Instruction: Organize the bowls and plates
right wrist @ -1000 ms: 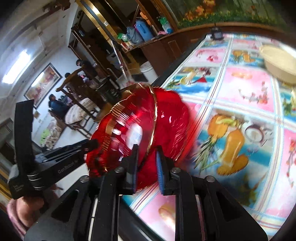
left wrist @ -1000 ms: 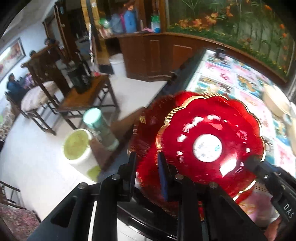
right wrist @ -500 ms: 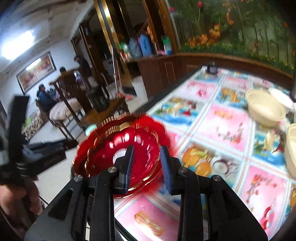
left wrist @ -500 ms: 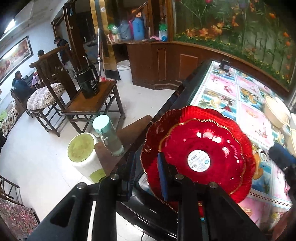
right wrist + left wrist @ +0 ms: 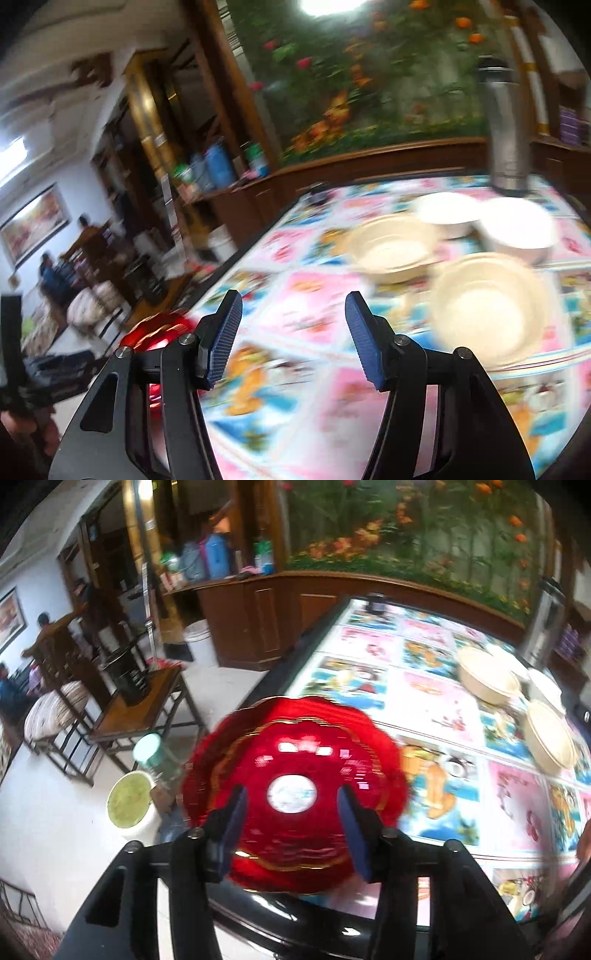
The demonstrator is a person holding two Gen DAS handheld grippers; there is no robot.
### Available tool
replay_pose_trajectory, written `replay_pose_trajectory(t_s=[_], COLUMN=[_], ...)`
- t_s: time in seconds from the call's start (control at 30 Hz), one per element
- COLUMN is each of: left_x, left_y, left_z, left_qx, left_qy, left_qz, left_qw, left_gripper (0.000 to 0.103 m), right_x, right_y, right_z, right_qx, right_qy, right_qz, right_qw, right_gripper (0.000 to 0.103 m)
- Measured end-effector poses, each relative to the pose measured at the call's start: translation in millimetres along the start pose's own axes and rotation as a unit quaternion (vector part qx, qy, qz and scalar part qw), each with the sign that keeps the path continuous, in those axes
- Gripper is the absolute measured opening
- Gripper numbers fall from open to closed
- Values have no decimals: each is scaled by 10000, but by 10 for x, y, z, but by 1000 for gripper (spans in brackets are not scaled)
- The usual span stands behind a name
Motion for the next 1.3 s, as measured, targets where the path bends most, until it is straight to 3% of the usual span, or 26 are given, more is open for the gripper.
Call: replay_pose_trajectory(t_s=[0.2, 0.33, 0.47, 0.6, 0.7, 0.8, 1.03, 1.3], left_x=[503, 822, 1258, 1643, 1913, 2187, 2612, 2813], left_y=[14, 7, 22, 34, 85, 208, 565, 577], left_z=[29, 92, 225, 397, 510, 557, 684, 786], left_qx=[-180, -371, -770, -841, -814, -958, -1444, -1465], left_qy=[355, 486, 563, 588, 518, 383, -27, -149], left_qz=[-407, -873, -1499, -1628, -1618, -1850, -2131, -2278], left_qw=[9984, 9943, 9841, 9813, 9821, 9773, 9663, 9625], left_gripper=[63, 70, 72, 72, 72, 72, 72, 72], right_x=[986, 1565, 2007, 2327, 2445, 2453, 2388, 2304], right_y=[-394, -465, -332, -198, -112, -104, -9, 53], right_z=[117, 216, 349, 317, 216, 173, 100, 79], right_qx=[292, 148, -147, -261, -537, -589, -895, -1159], right_qy=[651, 1001, 1406, 1923, 2364, 2550, 2715, 2739], right_qz=[-651, -912, -599, 11, 450, 726, 1096, 1316], right_qw=[9953, 9907, 9881, 9810, 9691, 9624, 9520, 9456], right_gripper=[59, 58, 58, 58, 58, 58, 59, 59])
Point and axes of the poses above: each gripper's, at about its wrist camera, not at the fingertips, and y roughly the way its jaws point, x to its right, z to its top, the point moved 5 cm from there along y, roughly the way its jaws point, and after that the axes turned 11 degrees about -x, right-handed, at the moved point
